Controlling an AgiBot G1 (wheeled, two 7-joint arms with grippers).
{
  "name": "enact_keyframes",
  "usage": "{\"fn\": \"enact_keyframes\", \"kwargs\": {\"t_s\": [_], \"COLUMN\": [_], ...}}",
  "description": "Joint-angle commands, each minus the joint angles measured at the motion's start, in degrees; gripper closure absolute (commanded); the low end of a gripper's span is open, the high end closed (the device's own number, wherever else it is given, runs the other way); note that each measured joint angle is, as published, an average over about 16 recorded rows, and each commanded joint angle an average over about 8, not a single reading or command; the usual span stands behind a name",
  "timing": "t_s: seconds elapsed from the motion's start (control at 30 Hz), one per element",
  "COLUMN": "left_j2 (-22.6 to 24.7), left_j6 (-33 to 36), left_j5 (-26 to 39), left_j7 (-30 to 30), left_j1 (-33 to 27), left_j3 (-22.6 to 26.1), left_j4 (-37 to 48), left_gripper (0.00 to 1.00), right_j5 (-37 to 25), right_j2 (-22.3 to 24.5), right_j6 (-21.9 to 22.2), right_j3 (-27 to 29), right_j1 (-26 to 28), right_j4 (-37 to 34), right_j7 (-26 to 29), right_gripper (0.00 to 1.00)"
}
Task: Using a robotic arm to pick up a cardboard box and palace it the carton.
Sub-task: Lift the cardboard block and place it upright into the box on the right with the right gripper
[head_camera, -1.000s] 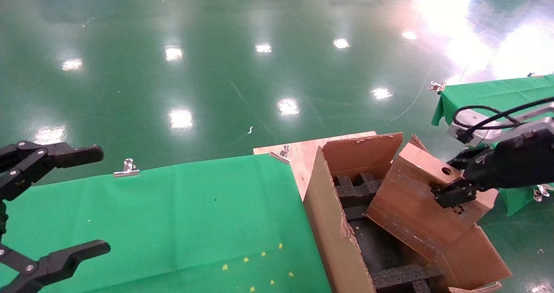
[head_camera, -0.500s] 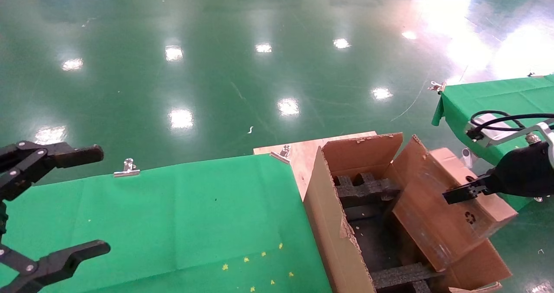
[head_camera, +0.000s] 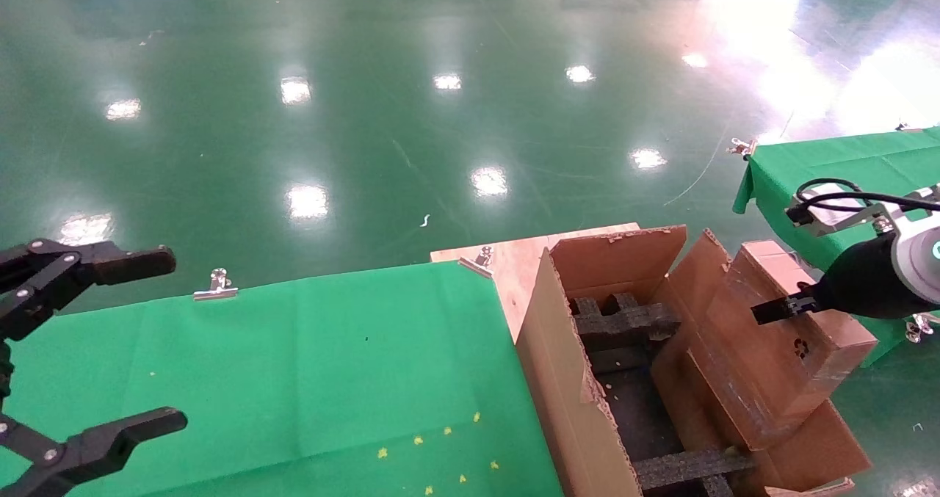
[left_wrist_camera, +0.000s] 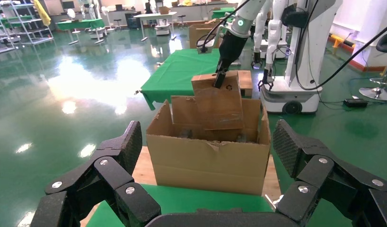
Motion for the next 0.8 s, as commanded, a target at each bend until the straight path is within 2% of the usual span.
{"fn": "enact_keyframes", "kwargs": {"t_s": [0.03, 0.27, 0.8], "left_j2": [0.00, 0.00, -0.01], "left_j6": [0.00, 0.00, -0.01], "left_j5": [0.00, 0.00, -0.01], "left_j7": [0.00, 0.00, 0.01], "left_j1": [0.00, 0.00, 0.00], "left_j3": [0.00, 0.01, 0.02], "left_j4": [0.00, 0.00, 0.00], "left_gripper": [0.00, 0.00, 0.00], "right_j5": [0.14, -0.65, -5.88], "right_j2": [-0.13, -0.63, -2.18], "right_j6": [0.56, 3.57, 15.79], "right_j3": [-0.09, -0.72, -3.24], "right_j1": [-0.44, -2.55, -11.01], "right_j4": [0.02, -0.01, -0.08], "right_j7": [0.45, 1.76, 7.50], "right_gripper": [1.00, 1.00, 1.00]}}
